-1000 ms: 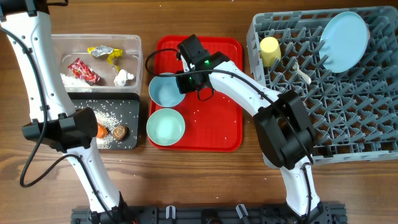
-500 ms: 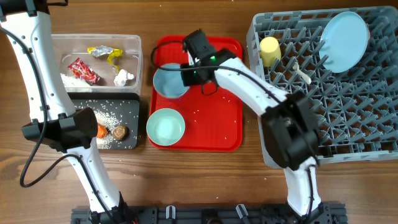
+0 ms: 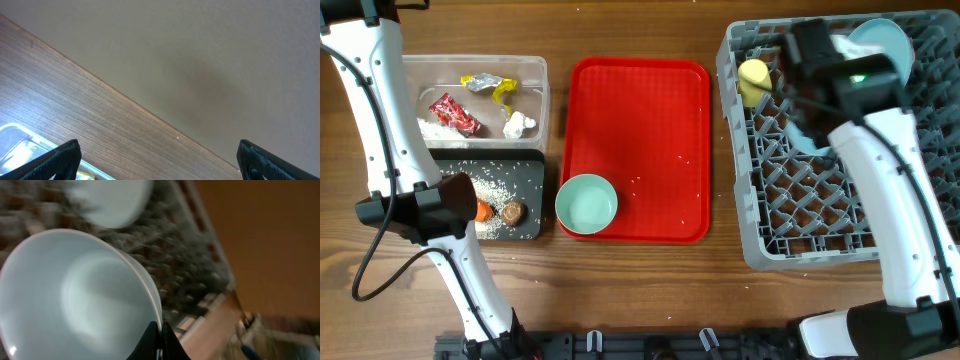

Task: Sort waste into correct bins and load items into the dishwasher rack
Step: 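Carry the light blue bowl over the rack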

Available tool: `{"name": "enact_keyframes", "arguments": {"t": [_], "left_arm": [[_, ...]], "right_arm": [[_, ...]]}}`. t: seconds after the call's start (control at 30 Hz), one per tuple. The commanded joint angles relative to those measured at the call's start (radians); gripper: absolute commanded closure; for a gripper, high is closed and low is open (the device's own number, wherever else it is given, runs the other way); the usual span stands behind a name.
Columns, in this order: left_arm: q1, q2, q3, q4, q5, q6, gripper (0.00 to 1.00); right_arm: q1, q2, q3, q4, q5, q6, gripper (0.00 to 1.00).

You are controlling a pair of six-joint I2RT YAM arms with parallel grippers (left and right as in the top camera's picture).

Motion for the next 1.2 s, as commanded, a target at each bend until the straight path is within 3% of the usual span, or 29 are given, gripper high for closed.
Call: {"name": "enact_keyframes", "arguments": {"t": [0.0,0.2,0.4,0.57,0.67,0.77,0.93,1.0,1.17], "left_arm": [[0.008,0.005,-0.005,0.002,0.005,-0.005,0.00],[0.008,0.005,-0.005,0.002,0.005,-0.006,0.00],[0.008,0.005,-0.005,0.002,0.005,-0.005,0.00],[0.008,0.005,-0.005,0.001,0.005,-0.005,0.00],[0.008,0.005,-0.005,0.002,0.005,-0.005,0.00],[0.008,0.005,-0.005,0.002,0.005,-0.006,0.00],[0.008,0.005,-0.005,0.002,0.005,-0.006,0.00],[0.008,0.005,-0.005,0.002,0.005,-0.005,0.00],[0.008,0.005,-0.005,0.002,0.005,-0.005,0.00]], "right_arm": [[-0.138,0.000,-0.061,-0.031,0.148,0.195,0.96],[-0.407,0.000,-0.215,0.136,0.168,0.231,0.96],[-0.536,0.009,-0.302,0.315,0.182,0.214,0.96],[-0.603,0.061,-0.302,0.606,0.208,-0.153,0.96],[-0.602,0.112,-0.302,0.639,0.207,-0.313,0.96],[-0.587,0.145,-0.303,0.622,0.206,-0.371,0.96],[-0.460,0.152,-0.303,0.577,0.292,-0.406,0.96],[-0.382,0.152,-0.303,0.575,0.228,-0.472,0.96],[-0.286,0.169,-0.327,0.531,0.167,-0.472,0.96]]}}
